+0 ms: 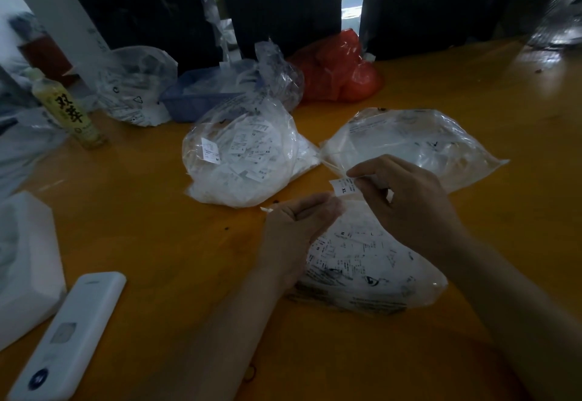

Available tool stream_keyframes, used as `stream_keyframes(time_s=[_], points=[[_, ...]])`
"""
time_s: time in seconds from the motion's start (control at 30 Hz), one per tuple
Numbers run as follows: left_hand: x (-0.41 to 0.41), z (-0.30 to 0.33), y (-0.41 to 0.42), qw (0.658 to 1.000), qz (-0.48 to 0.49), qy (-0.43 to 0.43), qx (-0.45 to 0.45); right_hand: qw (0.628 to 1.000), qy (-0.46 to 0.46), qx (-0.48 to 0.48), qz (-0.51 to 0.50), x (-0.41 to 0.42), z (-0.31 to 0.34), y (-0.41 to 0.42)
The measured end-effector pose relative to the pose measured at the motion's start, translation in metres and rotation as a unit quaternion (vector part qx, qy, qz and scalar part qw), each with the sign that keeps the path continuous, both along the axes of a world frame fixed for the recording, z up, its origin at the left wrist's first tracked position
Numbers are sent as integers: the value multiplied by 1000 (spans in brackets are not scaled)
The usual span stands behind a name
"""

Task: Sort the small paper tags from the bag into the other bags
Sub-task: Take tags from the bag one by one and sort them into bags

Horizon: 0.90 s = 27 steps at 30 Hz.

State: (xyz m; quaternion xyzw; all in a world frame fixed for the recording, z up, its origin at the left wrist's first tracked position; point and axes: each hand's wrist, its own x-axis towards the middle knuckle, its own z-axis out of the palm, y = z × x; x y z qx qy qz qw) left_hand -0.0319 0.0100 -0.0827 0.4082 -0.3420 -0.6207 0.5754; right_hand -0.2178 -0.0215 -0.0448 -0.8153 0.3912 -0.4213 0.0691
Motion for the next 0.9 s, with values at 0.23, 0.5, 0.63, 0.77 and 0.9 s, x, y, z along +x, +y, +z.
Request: stream_keyframes(time_s=[0.23,0.5,0.63,0.77,0.9], points=[[0,2,0,1000,19,6,11,999,34,13,21,-2,-1,-2],[0,2,2,998,37,-45,21,998,-1,50,32,-6,0,-4],[1,2,2,997,40,-62,19,998,1,58,34,-6,-2,-5],[2,0,4,995,39,-93,-6,997,14,65,25,-4,-3,-4],[1,-1,5,991,66,-115,-20,997,26,76,14,-2,-4,-3]])
